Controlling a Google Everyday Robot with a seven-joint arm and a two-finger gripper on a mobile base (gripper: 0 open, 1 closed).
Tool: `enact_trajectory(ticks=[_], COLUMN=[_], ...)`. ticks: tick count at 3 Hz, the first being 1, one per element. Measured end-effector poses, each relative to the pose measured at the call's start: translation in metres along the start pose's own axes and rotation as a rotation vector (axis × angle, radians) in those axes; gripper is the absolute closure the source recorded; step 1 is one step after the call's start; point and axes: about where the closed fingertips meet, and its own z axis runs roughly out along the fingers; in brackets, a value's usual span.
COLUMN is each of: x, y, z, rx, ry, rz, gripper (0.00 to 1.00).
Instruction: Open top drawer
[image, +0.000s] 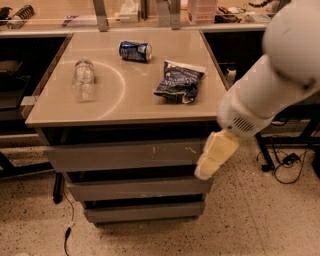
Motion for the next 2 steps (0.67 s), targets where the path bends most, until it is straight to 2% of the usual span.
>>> enact_trajectory(ticks=[1,2], x=[-0.0308,-0.0313], y=[0.0037,0.0050], z=[0.1012,0.1012], rx=[-0.063,-0.067], ry=[-0.074,-0.073], rz=[0.083,0.077], gripper=[0.00,0.00])
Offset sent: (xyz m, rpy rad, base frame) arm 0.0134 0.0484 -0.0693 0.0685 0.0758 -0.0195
